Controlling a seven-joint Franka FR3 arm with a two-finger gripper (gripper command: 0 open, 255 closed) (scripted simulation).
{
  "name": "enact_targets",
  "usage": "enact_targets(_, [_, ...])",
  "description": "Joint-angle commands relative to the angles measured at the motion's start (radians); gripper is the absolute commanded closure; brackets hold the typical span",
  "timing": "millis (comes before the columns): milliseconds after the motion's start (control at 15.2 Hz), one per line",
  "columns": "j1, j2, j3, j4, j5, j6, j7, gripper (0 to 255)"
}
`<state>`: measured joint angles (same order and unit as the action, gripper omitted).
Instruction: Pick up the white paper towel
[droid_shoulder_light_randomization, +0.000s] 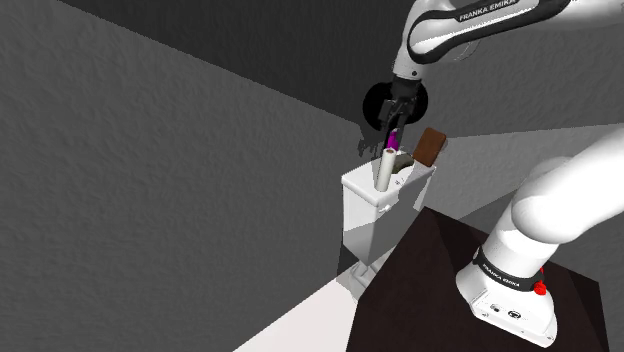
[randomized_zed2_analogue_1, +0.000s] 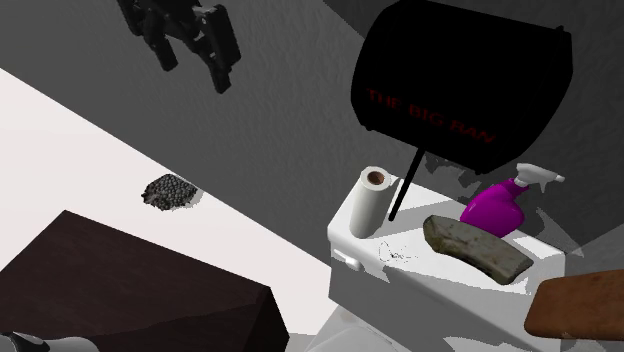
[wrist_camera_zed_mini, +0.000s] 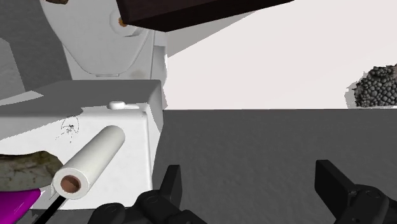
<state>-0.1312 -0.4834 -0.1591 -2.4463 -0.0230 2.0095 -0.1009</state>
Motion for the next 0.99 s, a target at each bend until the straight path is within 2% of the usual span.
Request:
enact_targets(0, [-0.012,0.056,-0.028,0.001,-0.009,0.054,-0.031,0])
enact_targets(462, [-0.044,0.28,-0.117,0.082,-0.004,0.193,-0.14,0])
enact_targets(924, [-0.081,0.527,-0.183,0.219,0.066,0.291,-0.268,0])
